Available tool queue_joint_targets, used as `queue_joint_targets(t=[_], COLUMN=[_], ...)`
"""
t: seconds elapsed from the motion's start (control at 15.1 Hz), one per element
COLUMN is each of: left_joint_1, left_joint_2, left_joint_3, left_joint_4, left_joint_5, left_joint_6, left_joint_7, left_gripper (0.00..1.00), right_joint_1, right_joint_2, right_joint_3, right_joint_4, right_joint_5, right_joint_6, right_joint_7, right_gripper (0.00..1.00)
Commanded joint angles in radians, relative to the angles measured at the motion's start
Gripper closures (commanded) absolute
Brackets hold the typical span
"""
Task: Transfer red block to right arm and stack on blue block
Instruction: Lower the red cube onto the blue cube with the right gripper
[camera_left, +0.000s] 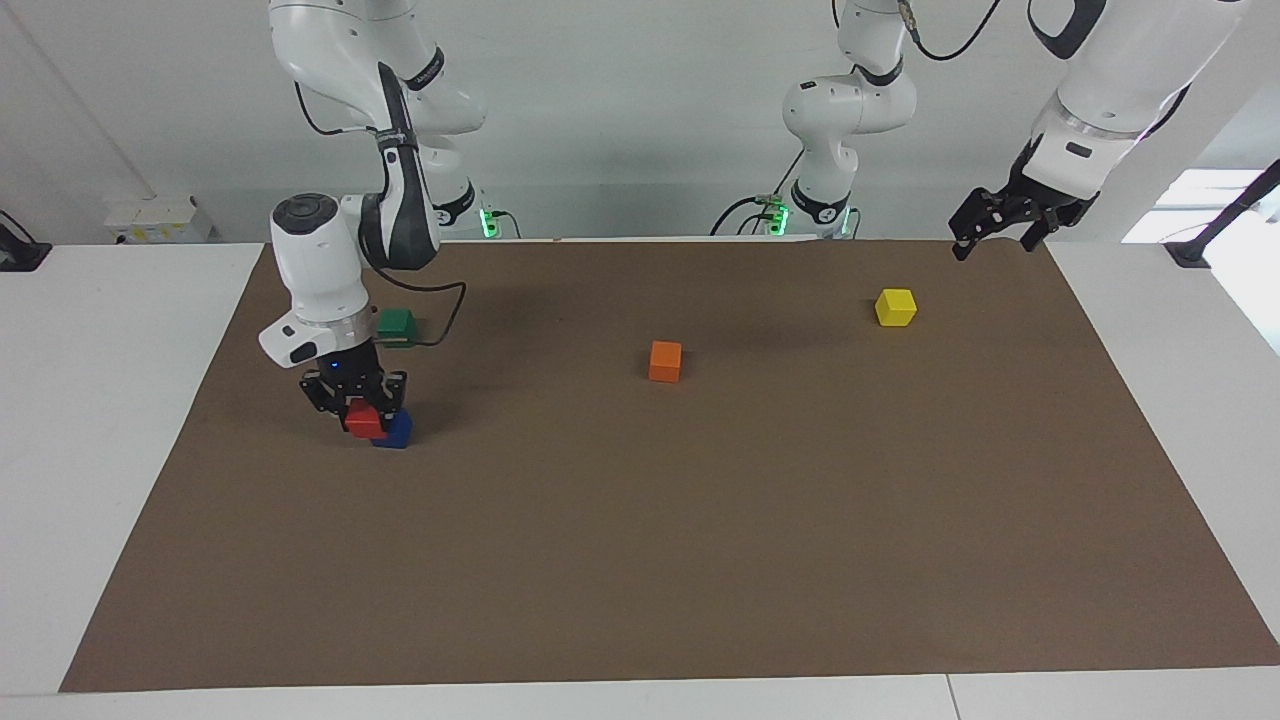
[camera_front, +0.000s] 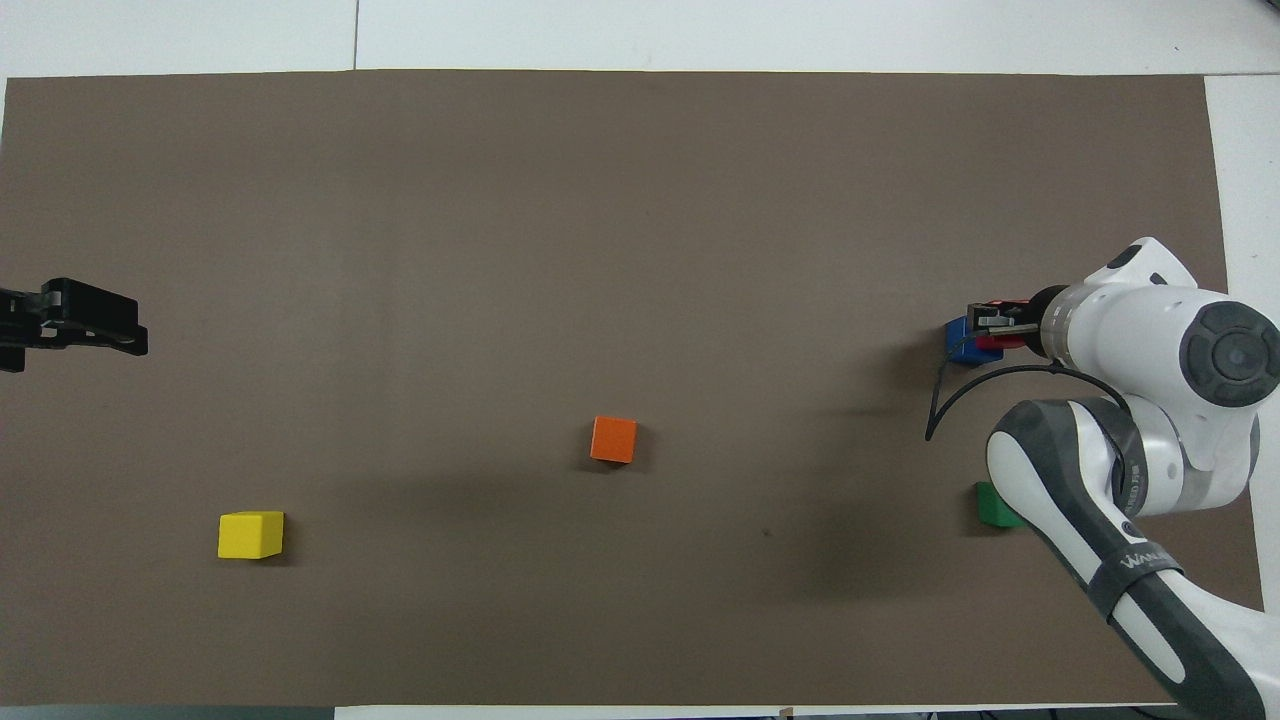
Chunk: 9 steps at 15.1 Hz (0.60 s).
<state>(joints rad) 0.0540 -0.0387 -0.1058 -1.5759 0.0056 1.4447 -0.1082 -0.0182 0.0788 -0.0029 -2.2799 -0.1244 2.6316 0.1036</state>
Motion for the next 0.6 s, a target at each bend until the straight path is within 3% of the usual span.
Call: queue_joint_targets(t=[0.0,0.4,0.46,0.53], left_joint_1=[-0.016,-0.051,-0.057,-0.057], left_joint_2=[-0.017,0.002,0.002,0.000], left_joint_3=[0.017,0.086,0.089,0.084], left_joint_4=[-0.003,0.020,0.020,0.019], left_joint_5=[0.011,-0.018,-0.013,-0.012], left_joint_6=[-0.030,-0.030,-0.029,-0.032], left_joint_7=[0.001,0.011,0.018,0.034], left_gripper=[0.00,0.00,0.00,0.00], right_joint_1=[-0.016,-0.005,-0.006,-0.006], right_joint_2=[0.001,-0.007,-0.008,-0.008], right_joint_3=[0.017,0.020,0.020,0.020], right_joint_4=[-0.001,0.007,0.008,0.008], right_joint_5=[0.028,0.060,0.065,0.065], right_joint_6=[-0.018,-0.039,-0.044,-0.044], right_joint_7=[0.022,0.018,0.015,0.007], right_gripper=[0.97,1.00,0.89,0.68])
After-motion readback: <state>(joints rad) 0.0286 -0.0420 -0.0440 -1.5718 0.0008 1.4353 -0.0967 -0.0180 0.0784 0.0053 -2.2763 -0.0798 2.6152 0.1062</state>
